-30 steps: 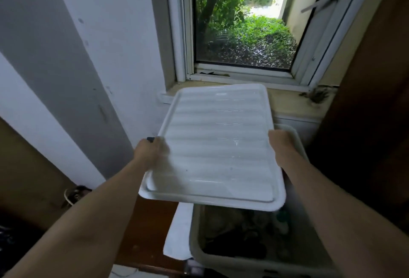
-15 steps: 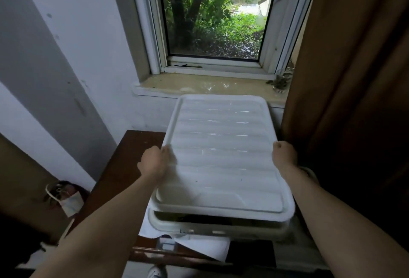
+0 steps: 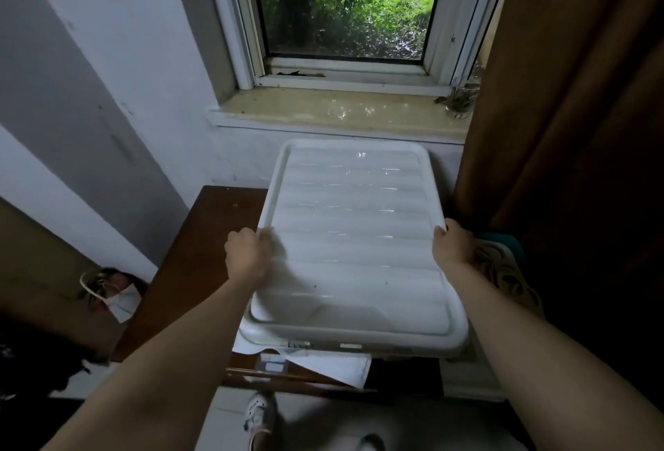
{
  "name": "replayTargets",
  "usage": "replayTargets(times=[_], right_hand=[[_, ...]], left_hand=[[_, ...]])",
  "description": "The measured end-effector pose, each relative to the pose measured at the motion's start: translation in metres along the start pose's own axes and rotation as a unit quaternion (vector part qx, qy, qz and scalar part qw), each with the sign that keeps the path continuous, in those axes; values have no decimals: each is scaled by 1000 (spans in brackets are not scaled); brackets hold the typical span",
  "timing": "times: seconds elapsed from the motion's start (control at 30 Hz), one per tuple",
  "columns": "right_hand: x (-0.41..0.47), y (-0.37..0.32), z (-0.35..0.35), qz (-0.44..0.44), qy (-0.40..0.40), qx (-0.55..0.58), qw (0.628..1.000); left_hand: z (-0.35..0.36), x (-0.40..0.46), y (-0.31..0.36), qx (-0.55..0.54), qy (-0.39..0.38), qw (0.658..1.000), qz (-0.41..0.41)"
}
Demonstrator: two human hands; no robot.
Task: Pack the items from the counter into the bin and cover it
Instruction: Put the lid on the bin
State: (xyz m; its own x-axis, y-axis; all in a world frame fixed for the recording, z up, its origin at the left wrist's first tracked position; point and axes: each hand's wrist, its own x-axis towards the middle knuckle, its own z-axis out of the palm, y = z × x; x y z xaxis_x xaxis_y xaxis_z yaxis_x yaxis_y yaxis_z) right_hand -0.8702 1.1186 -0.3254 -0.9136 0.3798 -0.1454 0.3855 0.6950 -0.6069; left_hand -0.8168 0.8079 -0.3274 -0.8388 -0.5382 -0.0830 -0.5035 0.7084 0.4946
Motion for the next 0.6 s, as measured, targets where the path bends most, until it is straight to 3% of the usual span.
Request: replayTargets(times=[0.27,0.6], right_hand=[[-4,2,4,16,31,-10,999],[-5,3,4,-2,14,-7,1000]], left_hand=[[0,-2,5,-44,-13,999,-8],[-3,-8,8,-116,-4,993,-39]])
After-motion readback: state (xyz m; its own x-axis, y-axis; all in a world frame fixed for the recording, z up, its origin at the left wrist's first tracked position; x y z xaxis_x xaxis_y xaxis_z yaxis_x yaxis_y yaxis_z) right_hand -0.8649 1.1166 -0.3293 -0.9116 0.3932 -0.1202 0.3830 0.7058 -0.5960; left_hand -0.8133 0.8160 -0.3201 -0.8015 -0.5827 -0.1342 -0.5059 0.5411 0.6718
